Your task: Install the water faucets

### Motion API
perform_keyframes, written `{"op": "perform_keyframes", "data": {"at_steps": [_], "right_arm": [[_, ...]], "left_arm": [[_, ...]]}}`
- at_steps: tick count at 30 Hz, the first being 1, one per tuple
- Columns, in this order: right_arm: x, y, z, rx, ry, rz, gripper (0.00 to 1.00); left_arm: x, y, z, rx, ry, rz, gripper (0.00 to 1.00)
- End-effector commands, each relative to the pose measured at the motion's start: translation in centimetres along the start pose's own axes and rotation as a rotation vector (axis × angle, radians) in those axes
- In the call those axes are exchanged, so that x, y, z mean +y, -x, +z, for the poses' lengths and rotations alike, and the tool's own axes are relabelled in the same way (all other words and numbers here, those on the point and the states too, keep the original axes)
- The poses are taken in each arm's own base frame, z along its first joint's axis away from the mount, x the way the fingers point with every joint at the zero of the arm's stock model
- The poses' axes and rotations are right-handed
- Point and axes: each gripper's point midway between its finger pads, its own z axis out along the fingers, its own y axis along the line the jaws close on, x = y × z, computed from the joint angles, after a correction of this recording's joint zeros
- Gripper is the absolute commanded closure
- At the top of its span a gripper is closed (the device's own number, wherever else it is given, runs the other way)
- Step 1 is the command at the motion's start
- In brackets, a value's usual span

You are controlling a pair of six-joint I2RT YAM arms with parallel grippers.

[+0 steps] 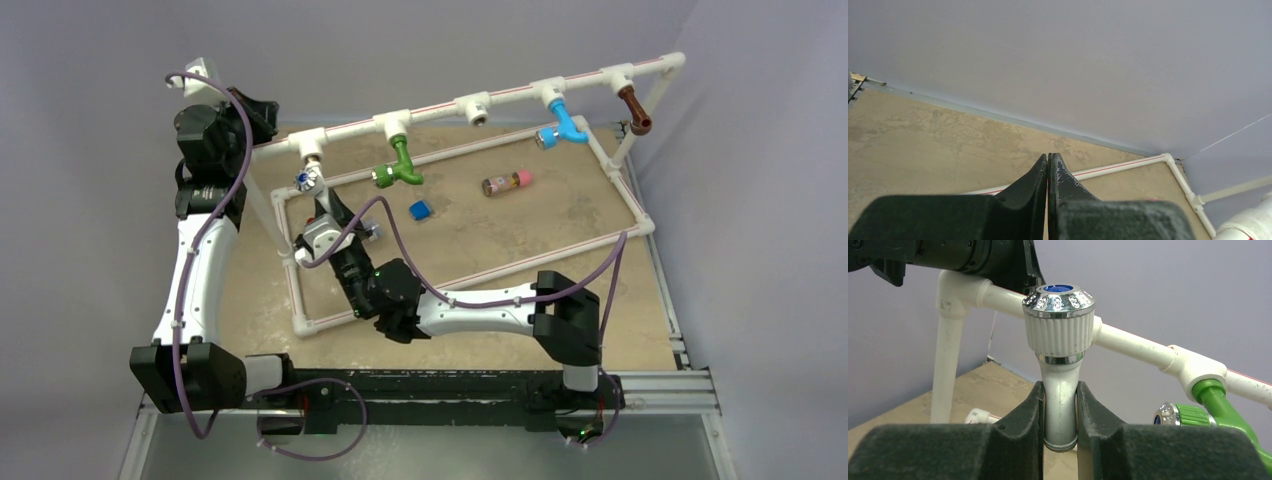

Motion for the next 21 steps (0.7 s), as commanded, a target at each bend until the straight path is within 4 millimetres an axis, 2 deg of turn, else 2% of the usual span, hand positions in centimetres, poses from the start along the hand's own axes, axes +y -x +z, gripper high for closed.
{"op": "perform_keyframes", "data": {"at_steps": [1, 6, 21], "right_arm": [[-1.8, 2.1, 1.2, -0.043, -0.068, 0.071, 1.0], [-1.8, 1.4, 1.7, -0.027, -0.075, 0.068, 1.0], [-3.5, -0.2, 1.1, 0.011, -0.133, 0.055, 1.0]], "left_arm": [[5.9, -14.6, -2.9, 0.496, 0.204, -0.13, 1.0], [5.8, -14.7, -2.9, 0.501, 0.197, -0.132, 1.0], [5.8, -14.7, -2.9, 0.502, 0.196, -0.133, 1.0]]}}
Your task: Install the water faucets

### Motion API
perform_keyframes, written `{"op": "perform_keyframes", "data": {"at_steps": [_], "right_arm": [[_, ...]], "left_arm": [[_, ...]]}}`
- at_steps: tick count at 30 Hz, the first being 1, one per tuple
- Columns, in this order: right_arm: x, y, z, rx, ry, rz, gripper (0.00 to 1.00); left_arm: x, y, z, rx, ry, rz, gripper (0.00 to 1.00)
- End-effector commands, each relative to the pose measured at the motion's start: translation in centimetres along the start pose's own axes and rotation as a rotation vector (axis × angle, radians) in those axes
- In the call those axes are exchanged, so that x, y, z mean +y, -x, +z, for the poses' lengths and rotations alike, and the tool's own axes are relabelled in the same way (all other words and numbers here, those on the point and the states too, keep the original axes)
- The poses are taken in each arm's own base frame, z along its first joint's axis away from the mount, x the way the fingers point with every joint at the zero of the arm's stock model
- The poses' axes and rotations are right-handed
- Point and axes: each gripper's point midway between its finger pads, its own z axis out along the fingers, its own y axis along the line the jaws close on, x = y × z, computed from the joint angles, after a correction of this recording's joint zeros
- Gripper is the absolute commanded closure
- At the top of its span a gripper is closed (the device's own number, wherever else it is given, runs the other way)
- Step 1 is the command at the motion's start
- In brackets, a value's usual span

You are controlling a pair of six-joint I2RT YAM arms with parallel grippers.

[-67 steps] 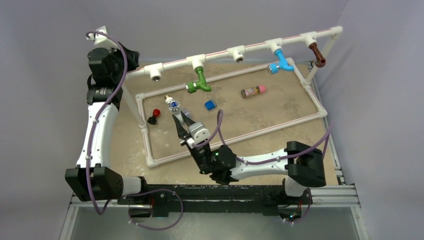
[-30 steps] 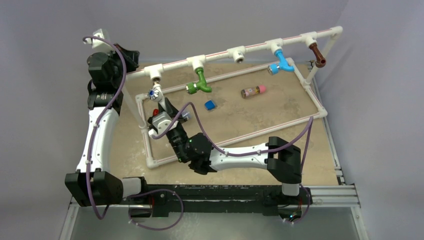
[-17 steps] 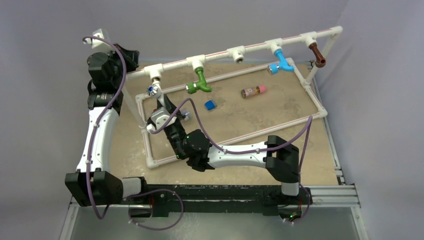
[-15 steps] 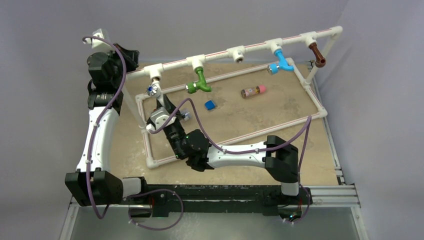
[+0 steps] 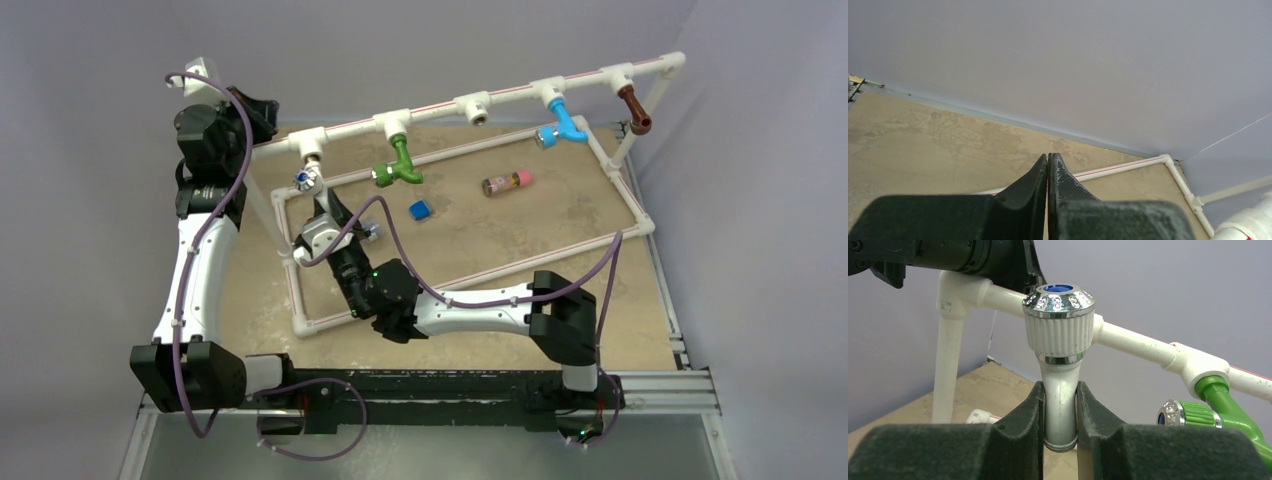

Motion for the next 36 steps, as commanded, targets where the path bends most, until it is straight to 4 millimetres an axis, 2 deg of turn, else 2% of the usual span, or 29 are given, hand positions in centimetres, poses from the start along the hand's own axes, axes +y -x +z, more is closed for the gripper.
{"op": "perform_keyframes", "data": {"at_steps": [1, 7, 13, 28, 36], "right_arm": [[-3.6, 0.0, 0.7, 0.008, -0.118, 0.045, 1.0], [-3.9, -0.1, 0.4, 0.005, -0.125, 0.046, 1.0], [-3.1, 0.1, 1.1, 0.005, -0.115, 0.042, 1.0], [-1.3, -0.4, 2.6, 0.08, -0.115, -0.096, 1.0], [-0.5, -0.2, 2.8, 0.071, -0.086, -0.008, 1.0]], "left_arm": [[5.9, -14.9, -3.2, 0.512, 0.203, -0.135, 1.0], [5.8, -14.9, -3.2, 0.513, 0.2, -0.139, 1.0], [5.8, -15.1, -3.2, 0.519, 0.2, -0.14, 1.0], [5.7, -15.3, -3.2, 0.526, 0.189, -0.148, 1.0], [5.6, -15.4, -3.3, 0.526, 0.186, -0.147, 1.0]]}}
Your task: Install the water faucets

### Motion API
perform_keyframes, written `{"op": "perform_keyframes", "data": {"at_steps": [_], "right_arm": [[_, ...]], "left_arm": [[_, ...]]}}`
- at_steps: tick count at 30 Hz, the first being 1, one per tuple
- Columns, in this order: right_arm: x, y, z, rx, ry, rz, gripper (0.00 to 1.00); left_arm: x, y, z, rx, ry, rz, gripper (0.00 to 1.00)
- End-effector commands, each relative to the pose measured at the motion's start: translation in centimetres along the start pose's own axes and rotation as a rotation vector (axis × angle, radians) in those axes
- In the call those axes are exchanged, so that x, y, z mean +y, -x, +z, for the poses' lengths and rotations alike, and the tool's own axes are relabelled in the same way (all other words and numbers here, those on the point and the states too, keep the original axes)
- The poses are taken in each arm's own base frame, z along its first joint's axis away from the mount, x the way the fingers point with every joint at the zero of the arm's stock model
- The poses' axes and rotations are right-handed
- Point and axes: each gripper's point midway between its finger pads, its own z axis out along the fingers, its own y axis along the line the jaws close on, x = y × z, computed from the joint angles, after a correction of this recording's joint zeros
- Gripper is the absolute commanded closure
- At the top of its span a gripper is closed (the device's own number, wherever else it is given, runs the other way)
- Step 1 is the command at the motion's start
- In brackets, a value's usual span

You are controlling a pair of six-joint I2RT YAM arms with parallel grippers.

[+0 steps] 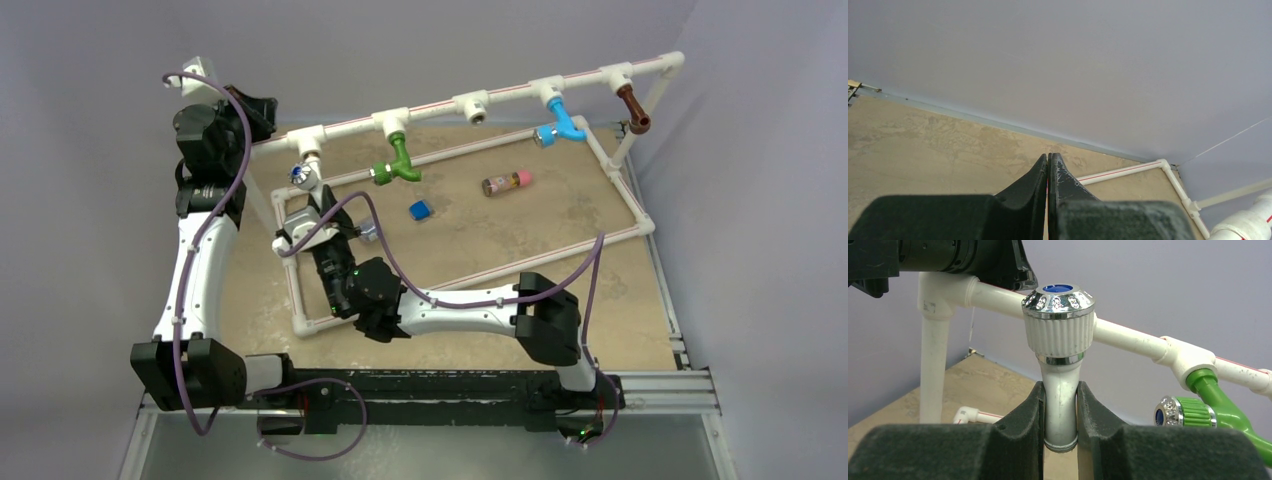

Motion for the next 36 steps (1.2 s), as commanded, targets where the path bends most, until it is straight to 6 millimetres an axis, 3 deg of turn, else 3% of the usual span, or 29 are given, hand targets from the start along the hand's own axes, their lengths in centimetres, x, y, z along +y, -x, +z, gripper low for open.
{"op": "perform_keyframes", "data": {"at_steps": [1, 23, 36], "right_arm": [[-0.9, -0.2, 1.9, 0.003, -0.013, 0.058, 1.0], [-4.2, -0.7, 1.6, -0.015, -0.205, 0.663, 1.0], [-3.6, -0.8, 1.6, 0.004, -0.282, 0.923, 1.0]], "left_arm": [[5.8, -15.6, -3.9, 0.54, 0.201, -0.137, 1.0], [5.6, -15.6, -4.0, 0.542, 0.188, -0.142, 1.0], [5.3, -15.6, -4.1, 0.543, 0.176, -0.15, 1.0]]}}
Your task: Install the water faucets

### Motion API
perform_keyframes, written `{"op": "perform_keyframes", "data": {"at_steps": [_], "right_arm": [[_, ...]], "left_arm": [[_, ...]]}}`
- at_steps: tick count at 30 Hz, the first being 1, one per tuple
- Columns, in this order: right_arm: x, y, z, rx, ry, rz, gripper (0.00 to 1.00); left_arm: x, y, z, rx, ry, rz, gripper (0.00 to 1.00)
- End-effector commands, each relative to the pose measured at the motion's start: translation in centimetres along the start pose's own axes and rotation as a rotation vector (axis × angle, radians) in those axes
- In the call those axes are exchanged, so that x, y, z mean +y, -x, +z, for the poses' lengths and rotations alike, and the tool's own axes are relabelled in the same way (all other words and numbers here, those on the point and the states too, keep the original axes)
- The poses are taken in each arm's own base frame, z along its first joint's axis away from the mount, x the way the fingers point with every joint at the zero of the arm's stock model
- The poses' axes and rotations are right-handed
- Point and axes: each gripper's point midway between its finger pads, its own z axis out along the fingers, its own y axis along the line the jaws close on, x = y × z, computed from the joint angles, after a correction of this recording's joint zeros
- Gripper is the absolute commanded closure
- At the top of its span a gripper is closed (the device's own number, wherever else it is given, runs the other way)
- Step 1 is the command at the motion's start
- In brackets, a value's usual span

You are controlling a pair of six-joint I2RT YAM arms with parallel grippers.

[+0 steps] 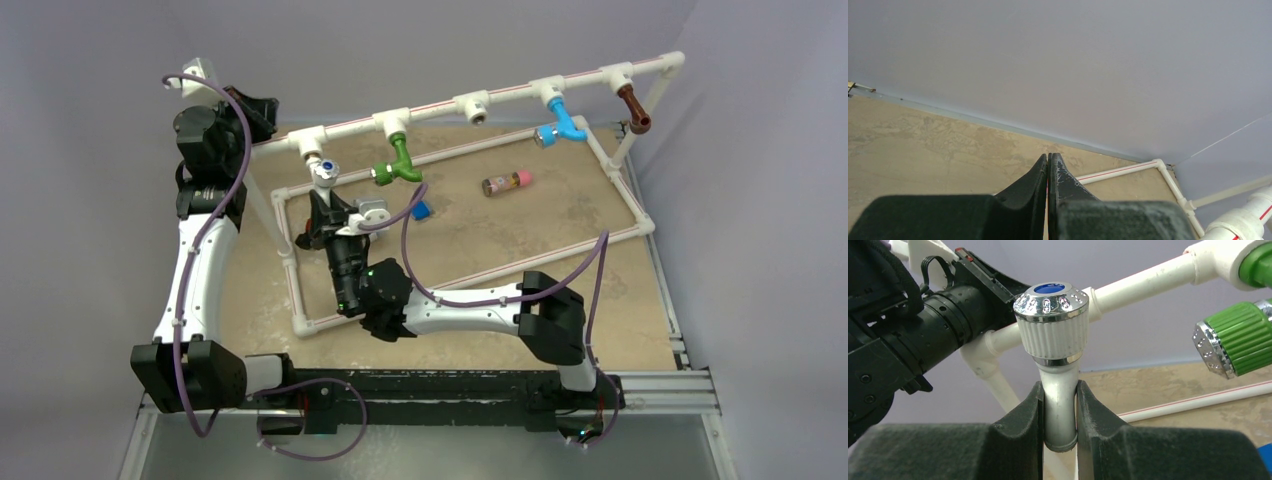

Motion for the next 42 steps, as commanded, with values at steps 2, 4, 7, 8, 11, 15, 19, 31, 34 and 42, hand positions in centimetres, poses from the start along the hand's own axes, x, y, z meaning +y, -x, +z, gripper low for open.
{"op": "perform_keyframes", "data": {"at_steps": [2, 4, 7, 8, 11, 15, 19, 31, 34, 42], "right_arm": [[-2.3, 1.7, 2.2, -0.046, -0.159, 0.248, 1.0], [-2.0, 2.0, 2.2, -0.042, -0.167, 0.317, 1.0], [-1.6, 2.5, 2.2, -0.044, -0.16, 0.401, 1.0], [-1.5, 2.5, 2.2, -0.039, -0.16, 0.428, 1.0], [-1.1, 2.8, 2.2, -0.032, -0.155, 0.516, 1.0], [-0.8, 2.9, 2.0, -0.032, -0.149, 0.637, 1.0], [-0.5, 2.8, 1.9, -0.038, -0.137, 0.745, 1.0], [0.4, 3.1, 1.5, -0.022, -0.105, 1.028, 1.0], [0.9, 3.0, 1.5, -0.01, -0.093, 1.098, 1.0], [1.6, 2.8, 1.8, 0.024, -0.076, 1.285, 1.0]], "left_arm": [[5.6, -15.5, -4.0, 0.544, 0.187, -0.149, 1.0], [5.5, -15.6, -4.0, 0.546, 0.184, -0.152, 1.0], [5.4, -15.6, -4.0, 0.548, 0.175, -0.155, 1.0], [5.4, -15.6, -4.0, 0.549, 0.175, -0.158, 1.0], [5.3, -15.6, -4.0, 0.547, 0.174, -0.158, 1.0], [5.3, -15.5, -4.1, 0.542, 0.175, -0.16, 1.0], [5.2, -15.4, -4.1, 0.541, 0.174, -0.162, 1.0], [5.0, -15.3, -4.2, 0.536, 0.149, -0.19, 1.0], [5.0, -15.2, -4.3, 0.532, 0.149, -0.19, 1.0], [4.9, -15.2, -4.3, 0.533, 0.141, -0.191, 1.0]]}}
